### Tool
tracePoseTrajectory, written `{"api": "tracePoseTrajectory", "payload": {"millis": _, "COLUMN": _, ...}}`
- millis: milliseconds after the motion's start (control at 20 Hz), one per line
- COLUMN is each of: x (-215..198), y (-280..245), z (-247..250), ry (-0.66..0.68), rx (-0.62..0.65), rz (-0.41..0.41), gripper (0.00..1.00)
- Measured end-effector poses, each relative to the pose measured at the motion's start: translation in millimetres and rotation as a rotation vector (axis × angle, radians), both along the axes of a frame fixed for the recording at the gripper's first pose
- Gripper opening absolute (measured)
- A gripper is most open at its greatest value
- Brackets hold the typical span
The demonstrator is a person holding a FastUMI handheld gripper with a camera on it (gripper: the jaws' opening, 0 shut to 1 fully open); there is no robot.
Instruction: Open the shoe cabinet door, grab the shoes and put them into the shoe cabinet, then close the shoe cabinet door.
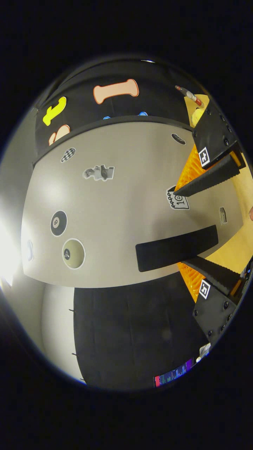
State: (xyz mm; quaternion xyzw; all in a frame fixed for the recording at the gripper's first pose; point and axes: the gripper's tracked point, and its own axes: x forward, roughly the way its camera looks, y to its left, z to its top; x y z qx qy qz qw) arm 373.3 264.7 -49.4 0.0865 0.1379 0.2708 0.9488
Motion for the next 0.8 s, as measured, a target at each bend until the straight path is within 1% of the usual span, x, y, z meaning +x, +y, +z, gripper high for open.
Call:
{"api": "tracePoseTrajectory", "payload": {"millis": 200, "x": 21.6, "y": 25.9, "z": -2.4, "ry": -0.037, "rx": -0.042, "rz": -0.058, "gripper": 1.00}}
{"api": "tracePoseTrajectory", "payload": {"millis": 450, "x": 48.2, "y": 39.6, "z": 0.6, "ry": -0.088, "rx": -0.113, "rz": -0.167, "gripper": 1.00}}
{"api": "tracePoseTrajectory", "payload": {"millis": 650, "x": 21.9, "y": 45.7, "z": 10.0, "ry": -0.107, "rx": -0.128, "rz": -0.172, "gripper": 1.00}}
{"api": "tracePoseTrajectory", "payload": {"millis": 800, "x": -4.0, "y": 29.9, "z": 21.0, "ry": -0.149, "rx": -0.163, "rz": -0.185, "gripper": 1.00}}
